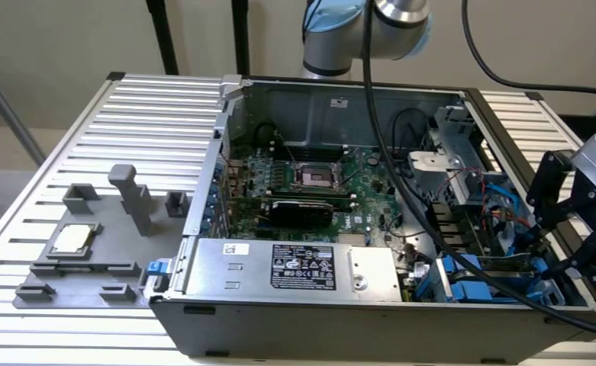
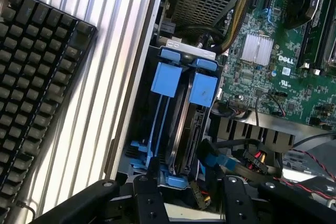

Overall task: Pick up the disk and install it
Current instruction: 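Insert the first disk wire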

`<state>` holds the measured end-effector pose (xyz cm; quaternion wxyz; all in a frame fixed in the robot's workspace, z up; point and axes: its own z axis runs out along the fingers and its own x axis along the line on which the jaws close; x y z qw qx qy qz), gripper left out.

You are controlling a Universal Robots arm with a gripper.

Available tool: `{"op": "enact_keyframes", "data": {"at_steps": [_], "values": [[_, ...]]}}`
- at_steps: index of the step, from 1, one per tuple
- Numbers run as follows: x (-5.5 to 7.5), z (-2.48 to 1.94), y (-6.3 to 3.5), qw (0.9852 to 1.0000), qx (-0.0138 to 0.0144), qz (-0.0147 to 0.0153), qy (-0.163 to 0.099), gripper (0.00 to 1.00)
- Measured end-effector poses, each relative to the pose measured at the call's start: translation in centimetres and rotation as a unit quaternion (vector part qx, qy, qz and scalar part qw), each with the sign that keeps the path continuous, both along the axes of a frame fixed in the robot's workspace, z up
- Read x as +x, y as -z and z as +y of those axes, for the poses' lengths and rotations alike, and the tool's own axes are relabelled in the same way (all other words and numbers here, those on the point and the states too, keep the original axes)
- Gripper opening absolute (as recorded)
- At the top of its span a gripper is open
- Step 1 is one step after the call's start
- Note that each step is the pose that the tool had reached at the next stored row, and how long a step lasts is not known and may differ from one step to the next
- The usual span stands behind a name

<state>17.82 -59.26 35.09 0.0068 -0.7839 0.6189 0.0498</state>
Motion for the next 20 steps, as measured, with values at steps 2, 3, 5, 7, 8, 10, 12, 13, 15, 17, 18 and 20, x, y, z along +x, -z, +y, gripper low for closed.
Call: {"op": "enact_keyframes", "data": {"at_steps": [2,3,5,7,8,10,12,13,15,17,18,20], "values": [[0.06,0.03,0.03,1.0,0.0,0.0,-0.005,0.45],[0.09,0.05,0.05,1.0,0.0,0.0,-0.008,0.38],[0.14,0.07,0.11,0.9999,-0.0001,0.0,-0.015,0.38],[0.18,0.09,0.25,0.9998,-0.0001,-0.0002,-0.022,0.38],[0.18,0.12,0.35,0.9997,0.0,-0.0004,-0.025,0.38],[0.19,0.2,0.5,0.9996,0.0001,-0.0007,-0.03,0.38],[0.23,0.29,0.59,0.9994,0.0002,-0.0008,-0.034,0.38],[0.26,0.33,0.63,0.9994,0.0004,-0.0008,-0.036,0.38],[0.33,0.4,0.65,0.9992,0.0007,-0.0008,-0.039,0.38],[0.42,0.48,0.66,0.9991,0.0008,-0.0008,-0.042,0.36],[0.46,0.53,0.66,0.999,0.0008,-0.0008,-0.044,0.36],[0.54,0.61,0.67,0.9989,0.0009,-0.0008,-0.048,0.29]]}}
